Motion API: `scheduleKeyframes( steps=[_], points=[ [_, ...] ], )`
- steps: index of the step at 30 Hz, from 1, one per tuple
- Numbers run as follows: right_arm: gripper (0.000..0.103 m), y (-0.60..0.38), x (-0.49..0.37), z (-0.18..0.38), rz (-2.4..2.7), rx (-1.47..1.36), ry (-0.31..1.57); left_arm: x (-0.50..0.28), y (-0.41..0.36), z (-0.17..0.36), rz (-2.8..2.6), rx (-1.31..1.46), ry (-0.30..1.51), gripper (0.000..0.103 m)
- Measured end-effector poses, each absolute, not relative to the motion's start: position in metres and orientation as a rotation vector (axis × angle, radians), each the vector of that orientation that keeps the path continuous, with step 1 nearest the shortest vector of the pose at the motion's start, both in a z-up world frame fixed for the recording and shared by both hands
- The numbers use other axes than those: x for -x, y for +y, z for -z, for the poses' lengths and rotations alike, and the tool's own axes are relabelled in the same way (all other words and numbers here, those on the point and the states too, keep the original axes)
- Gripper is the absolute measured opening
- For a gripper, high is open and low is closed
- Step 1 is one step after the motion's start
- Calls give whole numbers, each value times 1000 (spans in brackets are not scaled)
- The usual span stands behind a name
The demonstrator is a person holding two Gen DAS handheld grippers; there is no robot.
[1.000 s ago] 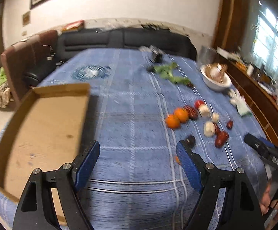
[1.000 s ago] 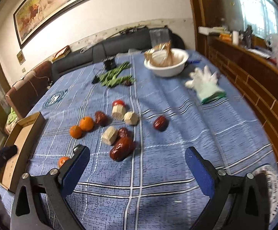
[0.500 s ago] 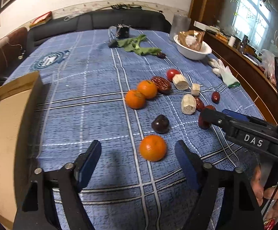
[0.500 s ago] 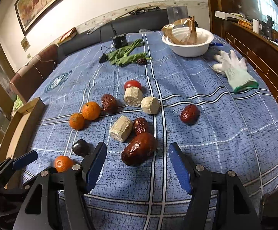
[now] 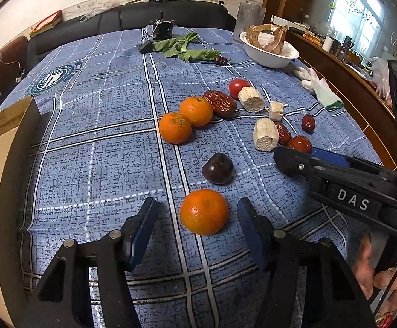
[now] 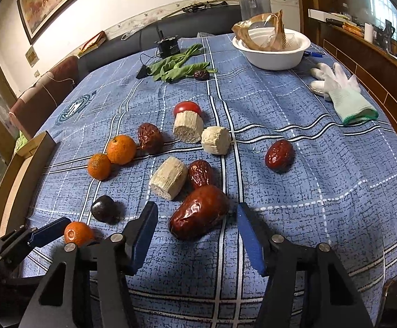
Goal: Organize fruits
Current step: 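Grasp the mandarin with the left tool while the right tool grasps the large red date, then carry both fruits to the cardboard box and open both tools to drop them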
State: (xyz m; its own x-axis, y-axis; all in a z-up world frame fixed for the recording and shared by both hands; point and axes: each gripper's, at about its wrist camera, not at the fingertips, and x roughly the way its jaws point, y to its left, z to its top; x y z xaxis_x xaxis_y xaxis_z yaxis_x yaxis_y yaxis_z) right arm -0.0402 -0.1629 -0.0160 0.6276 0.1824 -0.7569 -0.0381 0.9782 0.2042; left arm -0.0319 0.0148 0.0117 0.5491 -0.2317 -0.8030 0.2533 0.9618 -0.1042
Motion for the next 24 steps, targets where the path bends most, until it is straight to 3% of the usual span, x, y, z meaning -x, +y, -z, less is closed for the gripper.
scheduleKeyframes(
  steps=[2,5,24],
  points=[
    [54,-162,39,16,-120,-168,884,33,13,-11,275,-41,941,56],
    [48,-160,38,17,-108,-156,882,35,12,-12,270,-52,932,30],
    [48,-134,90,-33,-188,-112,782,71,52,-55,200,17,818,30]
  ],
)
